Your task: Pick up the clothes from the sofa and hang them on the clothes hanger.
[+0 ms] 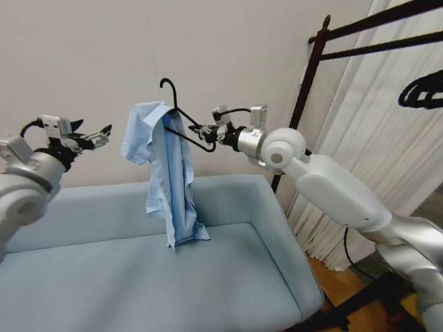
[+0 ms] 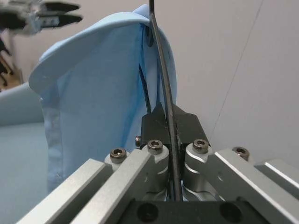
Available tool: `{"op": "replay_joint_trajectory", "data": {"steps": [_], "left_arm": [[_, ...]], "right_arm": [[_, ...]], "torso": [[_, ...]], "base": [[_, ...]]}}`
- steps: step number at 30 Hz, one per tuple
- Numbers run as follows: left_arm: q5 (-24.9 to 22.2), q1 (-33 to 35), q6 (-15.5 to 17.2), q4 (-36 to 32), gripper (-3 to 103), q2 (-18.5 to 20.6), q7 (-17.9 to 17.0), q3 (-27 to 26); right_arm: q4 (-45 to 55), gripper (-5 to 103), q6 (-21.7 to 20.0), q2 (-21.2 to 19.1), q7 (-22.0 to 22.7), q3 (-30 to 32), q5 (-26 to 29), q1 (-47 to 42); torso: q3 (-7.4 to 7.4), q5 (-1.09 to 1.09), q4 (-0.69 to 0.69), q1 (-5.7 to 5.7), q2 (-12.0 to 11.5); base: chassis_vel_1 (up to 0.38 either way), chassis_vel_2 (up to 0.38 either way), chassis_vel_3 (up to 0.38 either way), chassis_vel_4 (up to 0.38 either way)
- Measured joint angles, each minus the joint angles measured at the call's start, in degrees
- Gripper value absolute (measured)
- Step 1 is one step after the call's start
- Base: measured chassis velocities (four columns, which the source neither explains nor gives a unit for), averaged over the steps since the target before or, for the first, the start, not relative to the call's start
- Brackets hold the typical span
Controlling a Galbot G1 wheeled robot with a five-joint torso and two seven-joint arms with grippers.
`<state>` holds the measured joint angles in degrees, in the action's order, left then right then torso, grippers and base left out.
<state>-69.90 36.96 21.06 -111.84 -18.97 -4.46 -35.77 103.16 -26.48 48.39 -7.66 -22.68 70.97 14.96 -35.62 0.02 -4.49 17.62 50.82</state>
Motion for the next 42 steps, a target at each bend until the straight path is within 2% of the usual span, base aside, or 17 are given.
{"op": "replay_joint_trajectory", "data": {"steps": [1,2,3,6,7,8,11,12,16,17,21,30,32,33,35,38,42], "left_arm": [[-1.39,-1.56,0.53,1.72,100,1.08,3.42,0.66],[-1.39,-1.56,0.53,1.72,100,1.08,3.42,0.66],[-2.34,-2.89,1.3,3.57,100,2.11,7.48,1.07],[-3.7,-5.42,4.07,9.32,100,5.52,23.28,1.7],[-3.7,-5.42,4.07,9.32,100,5.52,23.28,1.7],[-4.07,-5.55,4.29,10.55,100,6.53,26.96,1.72],[-5.29,-4.75,4.16,13.08,100,9.88,34.88,1.91],[-5.29,-4.75,4.16,13.08,100,9.88,34.88,1.91],[-7.82,-2.07,3.3,16.2,100,14.25,44.21,1.71],[-7.82,-2.07,3.3,16.2,100,14.25,44.21,1.71],[-9.21,1.17,1.56,17.43,100,16.62,48.08,1.2],[-9.29,3.88,1.12,16.06,101,16.44,49.38,0.92],[-9.26,4.39,0.86,15.98,94,16.25,49.41,0.81],[-9.26,4.39,0.86,15.98,94,16.25,49.41,0.81],[-9.21,4.99,0.48,15.87,84,16.11,49.41,0.63],[-9.15,5.28,0.35,15.79,78,15.85,49.35,0.55],[-8.94,5.45,0.24,15.78,56,15.35,48.99,0.54]], "right_arm": [[-0.28,1,0.61,-0.83,-2.71,-0.25,-1.27,0.03],[-0.28,1,0.61,-0.83,-2.71,-0.25,-1.27,0.03],[-0.78,1,1.24,-1.61,-5.4,-0.46,-2.53,0.09],[-2.69,1,3.04,-2.88,-13.61,-0.64,-6.08,0.49],[-2.69,1,3.04,-2.88,-13.61,-0.64,-6.08,0.49],[-3.24,1,3.33,-2.96,-15.76,-0.65,-7.03,0.65],[-4.73,1,4.4,-2.55,-20.86,-1.21,-9.45,1.42],[-4.73,1,4.4,-2.55,-20.86,-1.21,-9.45,1.42],[-6.19,1,6.07,-0.59,-24.42,-2.76,-10.62,2.86],[-6.19,1,6.07,-0.59,-24.42,-2.76,-10.62,2.86],[-6.5,1,5.88,1.03,-25.2,-3.97,-10.71,4.08],[-6.55,1,5.0,3.31,-23.47,-4.82,-10.38,4.57],[-6.55,1,4.79,3.73,-22.91,-4.89,-10.23,4.63],[-6.55,1,4.79,3.73,-22.91,-4.89,-10.23,4.63],[-6.51,1,4.59,4.13,-22.26,-4.99,-10.01,4.76],[-6.49,1,4.42,4.38,-21.78,-5.05,-9.75,4.93],[-6.47,1,4.28,4.43,-20.96,-5.3,-9.5,5.31]], "torso": [[0.0,-0.01,0.0,0.0,0.0],[0.0,-0.01,0.0,0.0,0.0],[0.0,-0.01,0.01,0.0,0.0],[0.0,-0.01,0.03,0.0,0.0],[0.0,-0.01,0.03,0.0,0.0],[0.0,-0.03,0.04,0.0,0.0],[0.0,-0.02,0.03,0.0,0.0],[0.0,-0.02,0.03,0.0,0.0],[0.0,-0.02,0.05,0.0,0.0],[0.0,-0.02,0.05,0.0,0.0],[0.0,-0.03,0.04,0.0,0.0],[0.0,-0.02,0.02,0.0,0.0],[0.0,-0.02,0.03,0.0,0.0],[0.0,-0.02,0.03,0.0,0.0],[0.0,-0.03,0.03,0.0,0.0],[0.0,-0.02,0.03,0.0,0.0],[0.0,-0.02,0.03,0.0,0.0]], "base": [[0.0,0.0,0.0,0.0],[0.0,0.0,0.0,0.0],[0.0,0.0,0.0,0.0],[0.0,0.0,0.0,0.0],[0.0,0.0,0.0,0.0],[0.0,0.0,0.0,0.0],[0.0,0.0,0.0,0.0],[0.0,0.0,0.0,0.0],[0.0,0.0,0.0,0.0],[0.0,0.0,0.0,0.0],[0.0,0.0,0.0,0.0],[0.0,0.0,0.0,0.0],[0.0,0.0,0.0,0.0],[0.0,0.0,0.0,0.0],[0.0,0.0,0.0,0.0],[0.0,0.0,0.0,0.0],[0.0,0.0,0.0,0.0]]}}
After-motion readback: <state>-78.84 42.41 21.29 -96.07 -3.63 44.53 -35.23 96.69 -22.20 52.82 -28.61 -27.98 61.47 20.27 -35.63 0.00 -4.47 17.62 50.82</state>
